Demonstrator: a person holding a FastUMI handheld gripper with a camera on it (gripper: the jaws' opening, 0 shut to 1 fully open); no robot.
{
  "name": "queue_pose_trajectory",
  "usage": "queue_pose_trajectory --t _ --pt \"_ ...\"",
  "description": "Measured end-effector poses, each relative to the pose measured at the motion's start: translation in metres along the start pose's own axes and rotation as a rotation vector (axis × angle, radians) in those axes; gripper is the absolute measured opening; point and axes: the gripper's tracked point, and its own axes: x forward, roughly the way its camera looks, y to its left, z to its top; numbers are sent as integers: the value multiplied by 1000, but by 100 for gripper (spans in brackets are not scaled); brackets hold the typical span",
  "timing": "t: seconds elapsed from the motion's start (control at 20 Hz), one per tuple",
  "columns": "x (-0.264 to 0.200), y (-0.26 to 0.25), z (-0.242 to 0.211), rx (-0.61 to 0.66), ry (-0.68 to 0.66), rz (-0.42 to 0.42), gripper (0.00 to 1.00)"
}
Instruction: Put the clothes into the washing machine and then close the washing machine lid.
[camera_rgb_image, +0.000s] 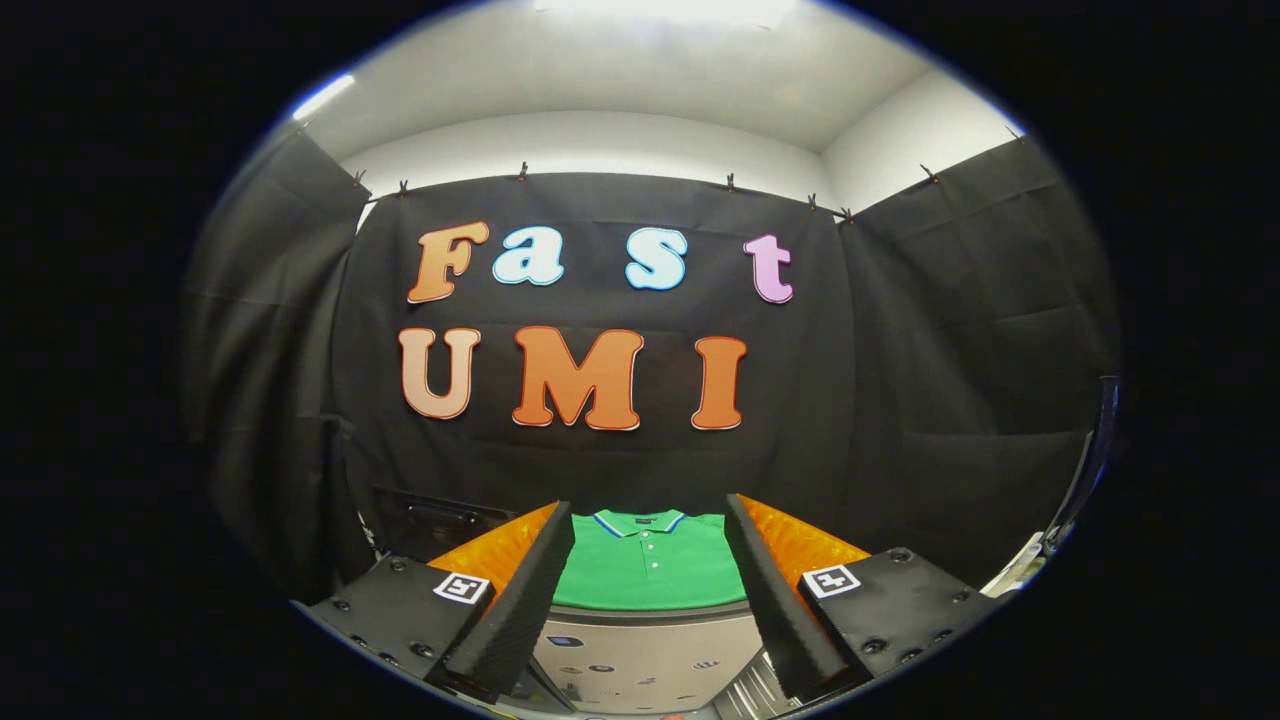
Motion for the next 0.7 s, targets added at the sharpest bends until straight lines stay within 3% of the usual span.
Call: queue_pose_trajectory --t 0.7 --pt "15 3 14 -9 -18 21 98"
